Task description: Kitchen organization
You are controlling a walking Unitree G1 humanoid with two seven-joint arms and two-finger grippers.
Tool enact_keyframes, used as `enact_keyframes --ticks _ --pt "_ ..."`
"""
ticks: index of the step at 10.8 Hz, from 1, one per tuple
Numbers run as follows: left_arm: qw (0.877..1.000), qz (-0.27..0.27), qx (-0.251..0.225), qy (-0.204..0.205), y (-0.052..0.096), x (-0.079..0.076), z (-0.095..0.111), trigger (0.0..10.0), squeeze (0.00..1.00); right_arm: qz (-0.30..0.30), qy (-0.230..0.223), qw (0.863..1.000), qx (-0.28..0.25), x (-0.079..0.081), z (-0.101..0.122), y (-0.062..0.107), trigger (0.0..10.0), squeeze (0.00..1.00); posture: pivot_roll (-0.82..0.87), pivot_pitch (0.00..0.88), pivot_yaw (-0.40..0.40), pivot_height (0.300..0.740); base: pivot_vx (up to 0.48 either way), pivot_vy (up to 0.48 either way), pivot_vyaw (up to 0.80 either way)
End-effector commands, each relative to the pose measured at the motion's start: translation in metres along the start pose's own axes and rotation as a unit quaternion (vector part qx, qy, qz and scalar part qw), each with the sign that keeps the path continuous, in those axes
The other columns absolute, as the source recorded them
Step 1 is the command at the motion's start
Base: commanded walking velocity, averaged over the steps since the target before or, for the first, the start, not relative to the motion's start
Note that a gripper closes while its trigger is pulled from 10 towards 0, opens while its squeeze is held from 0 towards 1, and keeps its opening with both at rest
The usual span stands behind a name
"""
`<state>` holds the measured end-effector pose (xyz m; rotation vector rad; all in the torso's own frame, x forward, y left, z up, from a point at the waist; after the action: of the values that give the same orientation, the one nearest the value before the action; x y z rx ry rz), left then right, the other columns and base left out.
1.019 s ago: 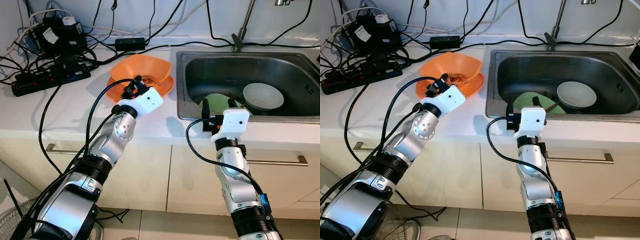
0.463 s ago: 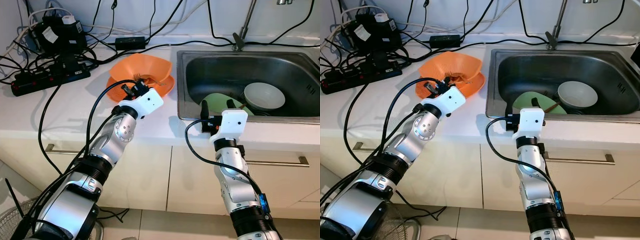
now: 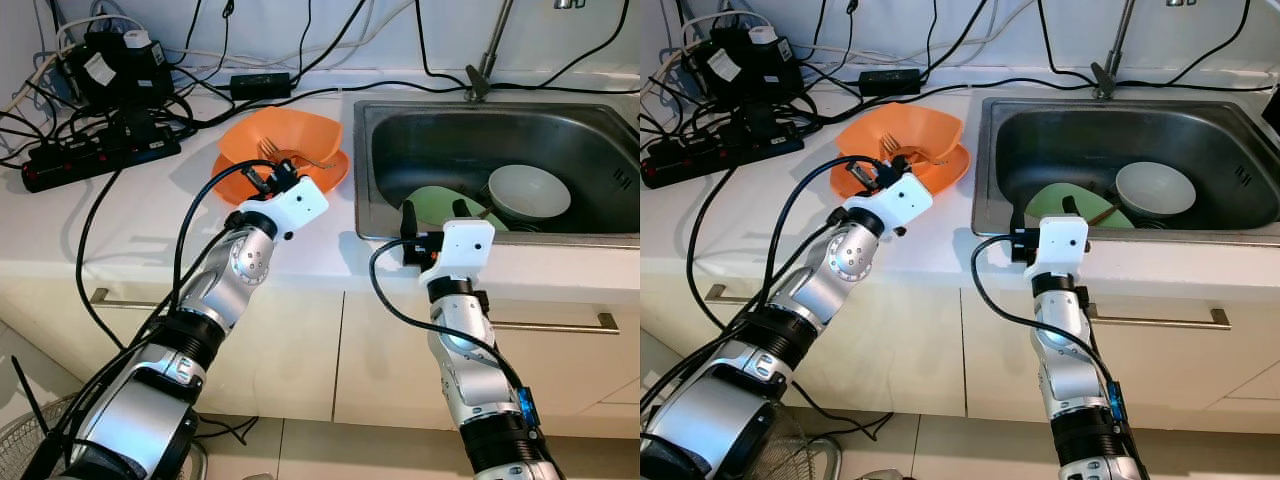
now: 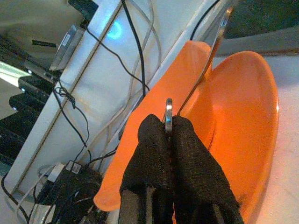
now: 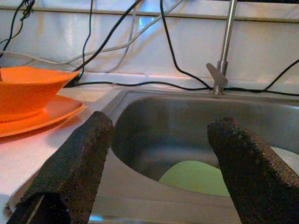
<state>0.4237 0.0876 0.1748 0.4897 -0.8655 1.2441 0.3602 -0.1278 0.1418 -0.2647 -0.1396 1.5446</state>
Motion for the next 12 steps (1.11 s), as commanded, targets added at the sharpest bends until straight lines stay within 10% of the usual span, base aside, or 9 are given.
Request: enact_keyframes --ticks 1,2,3,7,9,11,12 --pt "1.0 0.017 -0.016 0.0 -0.004 0.009 0.009 0.0 0.0 0.0 0.003 1.0 -0.007 0.002 0.005 -0.006 10.0 0.0 0.05 0.0 0.053 0.74 0.0 0.0 0.0" --pt "1.0 0.024 -0.02 -0.004 -0.005 0.014 0.013 0.0 0.0 0.001 0.002 1.0 -0.007 0.002 0.005 -0.006 10.0 0.0 0.05 0.0 0.052 0.74 0.0 0.0 0.0" --pt "0.997 0.041 -0.035 -0.048 -0.007 0.023 0.022 10.0 0.0 -0.001 0.002 1.0 -0.007 0.002 0.005 -0.006 10.0 0.0 0.05 0.0 0.052 0.74 0.0 0.0 0.0" --pt "0.984 0.093 -0.132 -0.08 0.002 0.048 0.066 10.0 0.0 -0.003 0.005 1.0 -0.008 0.001 0.006 -0.008 10.0 0.0 0.06 0.0 0.05 0.74 0.0 0.0 0.0" --pt "0.959 0.088 -0.243 0.117 0.018 0.056 0.117 10.0 0.0 0.002 0.016 1.0 -0.005 0.004 0.005 -0.009 10.0 0.0 0.07 0.0 0.049 0.74 0.0 0.0 0.0" --pt "0.939 0.037 -0.264 0.219 0.02 0.043 0.128 10.0 0.0 0.0 0.019 1.0 -0.005 0.004 0.005 -0.009 10.0 0.08 0.06 0.0 0.049 0.74 0.0 0.0 0.0" --pt "0.916 -0.017 -0.275 0.291 0.027 0.027 0.145 10.0 0.0 0.003 0.029 0.999 -0.014 0.003 0.008 -0.011 10.0 1.0 0.06 0.0 0.049 0.74 0.0 0.0 0.0"
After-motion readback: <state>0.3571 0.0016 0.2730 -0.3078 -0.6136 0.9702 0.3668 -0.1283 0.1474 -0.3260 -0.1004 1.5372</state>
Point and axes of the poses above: a point about 5 cm out from each wrist's last joint towards the gripper, its own y axis pointing back from the gripper into the wrist, its own z axis along the axis of the wrist's last joint, x = y × z, the point moved 5 cm from there along -y, pointing out of the wrist towards the gripper, and after that the axes turned 2 degrees about y, right-handed, at the moved point
